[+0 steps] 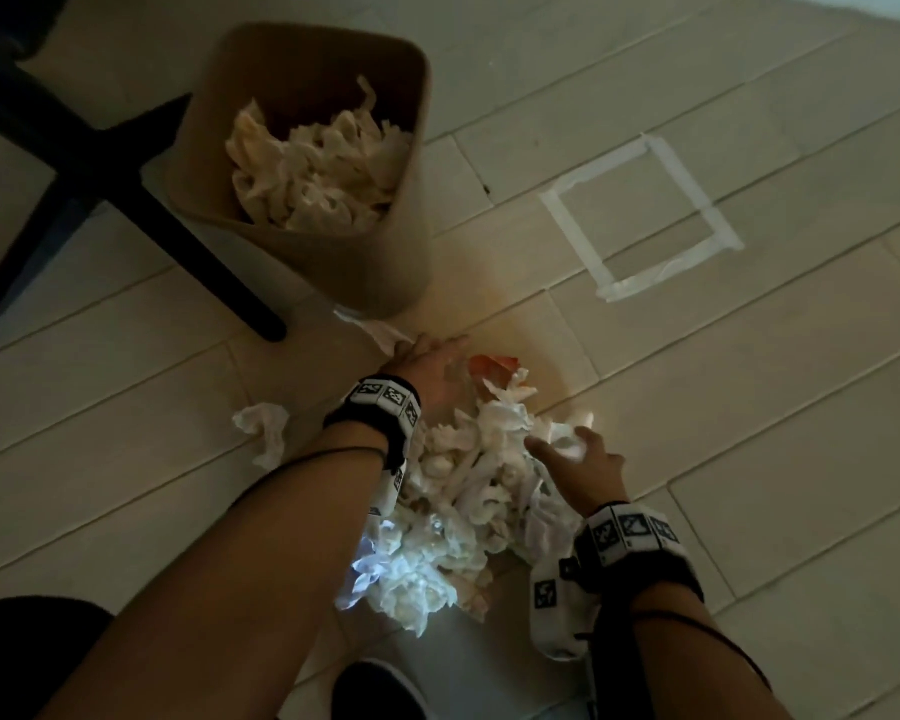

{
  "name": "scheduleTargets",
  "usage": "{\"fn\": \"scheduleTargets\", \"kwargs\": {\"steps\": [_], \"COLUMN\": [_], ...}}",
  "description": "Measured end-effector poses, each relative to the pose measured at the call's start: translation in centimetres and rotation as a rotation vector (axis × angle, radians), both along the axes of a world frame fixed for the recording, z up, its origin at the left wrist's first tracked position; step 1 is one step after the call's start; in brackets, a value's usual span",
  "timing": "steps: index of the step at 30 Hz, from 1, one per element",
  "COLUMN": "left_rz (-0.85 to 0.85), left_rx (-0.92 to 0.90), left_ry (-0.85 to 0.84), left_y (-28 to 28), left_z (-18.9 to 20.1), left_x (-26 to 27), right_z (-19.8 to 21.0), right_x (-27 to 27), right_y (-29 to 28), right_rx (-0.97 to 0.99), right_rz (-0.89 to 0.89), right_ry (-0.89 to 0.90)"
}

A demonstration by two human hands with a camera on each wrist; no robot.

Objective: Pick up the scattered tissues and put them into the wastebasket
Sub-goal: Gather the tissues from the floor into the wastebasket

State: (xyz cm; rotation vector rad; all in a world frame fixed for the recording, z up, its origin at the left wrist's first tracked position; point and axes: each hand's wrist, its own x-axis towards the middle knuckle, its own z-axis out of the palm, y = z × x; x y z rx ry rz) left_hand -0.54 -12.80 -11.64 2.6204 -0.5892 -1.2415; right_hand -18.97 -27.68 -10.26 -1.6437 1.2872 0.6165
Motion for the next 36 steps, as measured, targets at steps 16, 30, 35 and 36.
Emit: {"fn": "scheduleTargets", "kwargs": {"steps": [16, 30, 35, 36], "left_rz": [-0.281, 0.255, 0.302, 0.301], "left_rx": [-0.073, -0.598, -0.839, -0.878], "left_ry": [0.066, -0.204, -0.345, -0.391], "left_y": [-3.0, -1.3, -0.3, -0.2], "left_z": [0.4, 10.6, 21.9, 24.1], "left_x": [-10.3, -5.3, -1.2, -0.1], "right_z": [-0.3, 10.6, 22.4, 24.7], "right_x": [2.6, 9.4, 13.7, 14.6], "right_y": [1.3, -0.3, -1.5, -1.3], "right_rx": [0.461, 0.422, 0.391, 0.362], "right_rz": [-0.451, -0.082, 0.251, 0.291], "right_ry": [-0.242, -0.551, -0.782, -0.859]}}
